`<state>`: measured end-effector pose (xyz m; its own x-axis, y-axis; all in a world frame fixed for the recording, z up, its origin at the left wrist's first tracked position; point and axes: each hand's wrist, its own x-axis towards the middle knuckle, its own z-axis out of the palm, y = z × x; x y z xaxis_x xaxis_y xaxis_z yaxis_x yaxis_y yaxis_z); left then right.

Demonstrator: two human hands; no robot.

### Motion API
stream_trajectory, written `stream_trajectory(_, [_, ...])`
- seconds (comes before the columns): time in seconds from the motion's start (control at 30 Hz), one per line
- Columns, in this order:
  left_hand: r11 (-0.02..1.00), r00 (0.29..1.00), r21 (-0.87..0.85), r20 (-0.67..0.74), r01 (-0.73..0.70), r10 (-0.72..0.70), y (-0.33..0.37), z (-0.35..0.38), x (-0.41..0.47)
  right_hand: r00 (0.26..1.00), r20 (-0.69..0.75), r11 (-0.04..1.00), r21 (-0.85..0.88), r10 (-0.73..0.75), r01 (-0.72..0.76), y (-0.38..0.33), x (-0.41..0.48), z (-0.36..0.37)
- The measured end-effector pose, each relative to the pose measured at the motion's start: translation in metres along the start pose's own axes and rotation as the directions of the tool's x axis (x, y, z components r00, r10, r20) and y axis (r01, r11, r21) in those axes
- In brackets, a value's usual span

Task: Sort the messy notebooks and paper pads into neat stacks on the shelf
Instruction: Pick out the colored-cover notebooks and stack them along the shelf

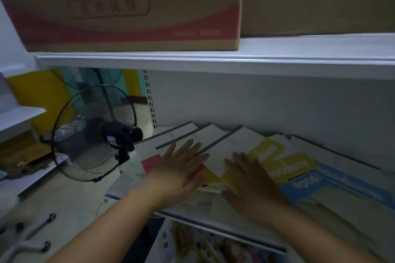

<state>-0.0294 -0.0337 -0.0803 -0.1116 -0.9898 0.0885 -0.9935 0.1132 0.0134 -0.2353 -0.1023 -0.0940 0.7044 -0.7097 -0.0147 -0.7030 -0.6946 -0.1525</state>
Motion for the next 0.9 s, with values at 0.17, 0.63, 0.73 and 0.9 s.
stream_trajectory(0.17, [0.988,1.000,-0.157,0.018,-0.005,0.008,-0.009,0.001,0.012,0.998,0.015,0.998,0.007,0.058,-0.058,0.005,0.001,-0.008])
stream_trajectory(0.63, [-0.502,0.934,-0.839,0.324,0.211,-0.150,-0.046,-0.011,0.009,0.785,-0.475,0.774,0.287,-0.397,0.565,-0.018,0.037,0.003])
stream_trajectory(0.73, [-0.499,0.939,-0.855,0.273,0.138,-0.209,-0.060,0.005,0.002,0.791,-0.496,0.752,0.348,-0.359,0.560,-0.034,0.043,0.009])
stream_trajectory(0.9, [-0.428,0.801,-0.903,0.235,-0.030,-0.550,-0.097,0.010,-0.015,0.980,-0.162,0.871,0.491,0.120,-0.025,-0.071,0.055,-0.005])
